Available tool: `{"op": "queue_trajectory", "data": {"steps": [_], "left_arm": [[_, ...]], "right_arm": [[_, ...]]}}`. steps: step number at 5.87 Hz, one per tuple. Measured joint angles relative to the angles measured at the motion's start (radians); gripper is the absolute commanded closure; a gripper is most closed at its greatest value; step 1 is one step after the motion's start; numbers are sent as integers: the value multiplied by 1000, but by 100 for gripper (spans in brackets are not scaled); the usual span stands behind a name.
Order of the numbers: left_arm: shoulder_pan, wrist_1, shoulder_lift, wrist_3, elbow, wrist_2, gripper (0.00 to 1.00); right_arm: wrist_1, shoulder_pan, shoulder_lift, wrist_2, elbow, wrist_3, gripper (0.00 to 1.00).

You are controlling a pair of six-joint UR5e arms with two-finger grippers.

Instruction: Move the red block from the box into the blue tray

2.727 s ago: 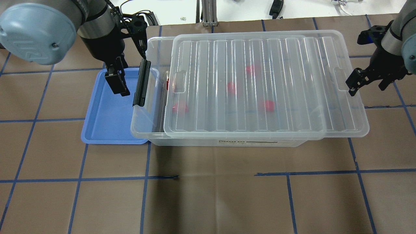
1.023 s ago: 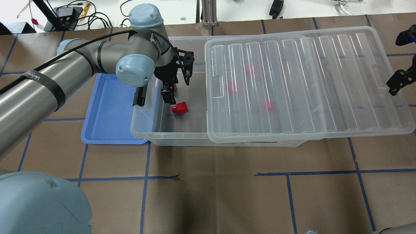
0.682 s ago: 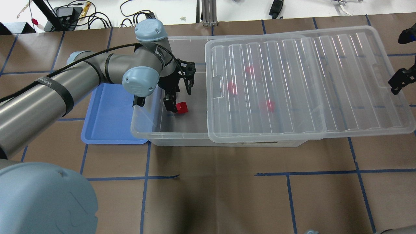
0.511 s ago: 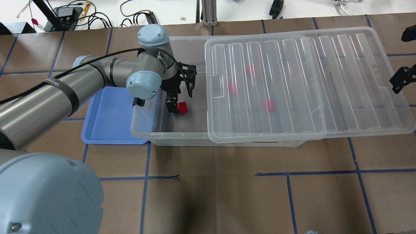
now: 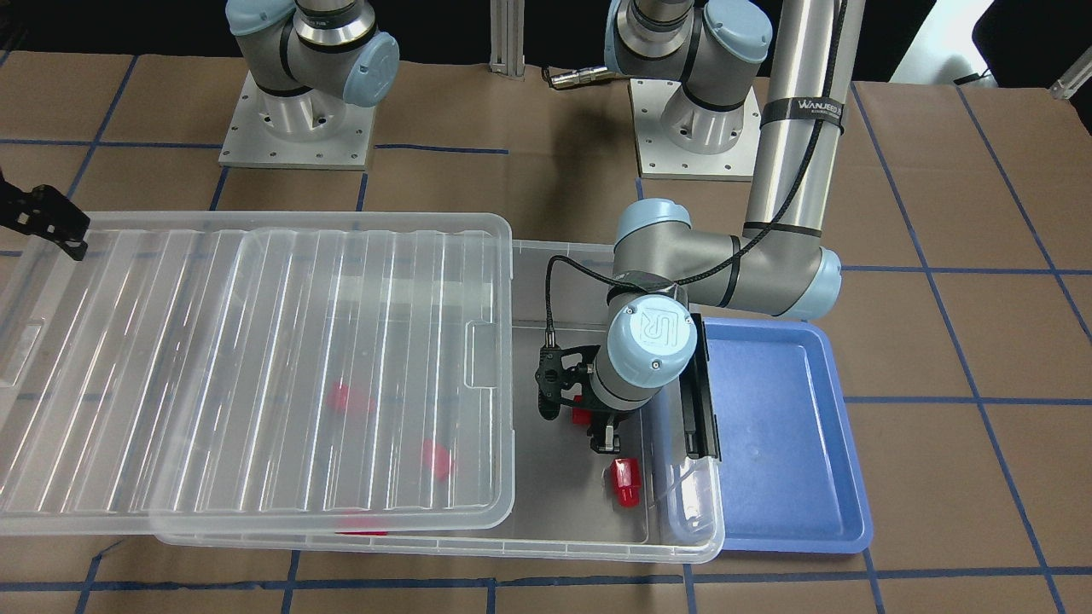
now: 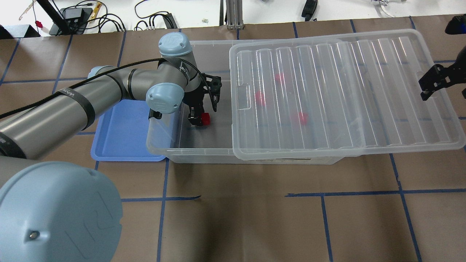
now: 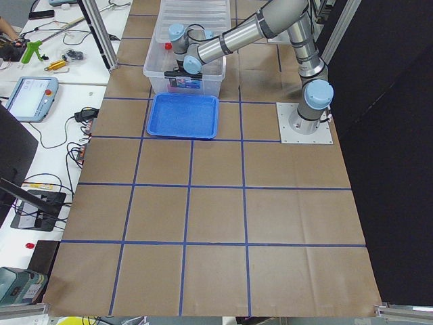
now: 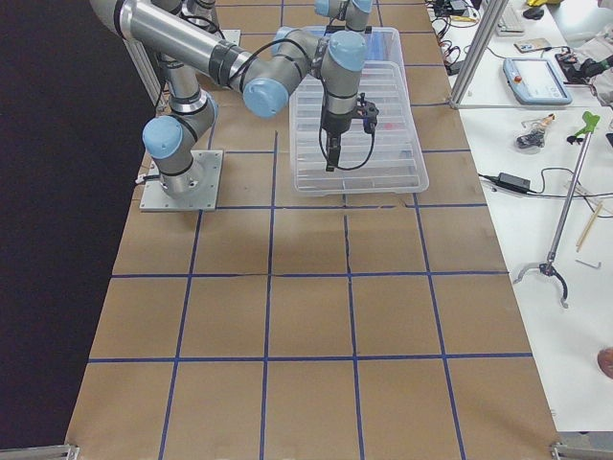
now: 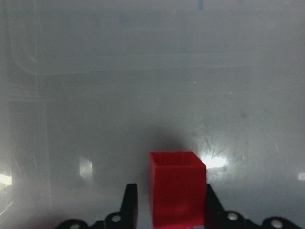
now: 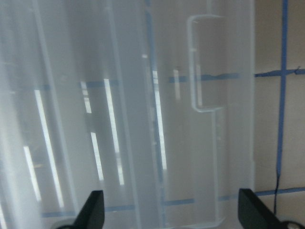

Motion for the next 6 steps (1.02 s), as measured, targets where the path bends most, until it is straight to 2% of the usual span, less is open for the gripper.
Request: {"op": "queue_trajectory", "data": {"steps": [2, 3, 4, 6], "left_arm": [[0, -23, 45, -5, 17, -1, 88], [2, -78, 114, -9, 26, -2, 88], [13, -153, 201, -6, 35, -3, 88], [120, -283, 342, 42, 45, 0, 87]], "right_arm": [[44, 213, -26, 70, -62, 294, 0], [59, 292, -21, 114, -95, 421, 0], [65, 340, -16, 137, -110, 490, 0], [65, 368, -10, 139, -115, 517, 0]]}}
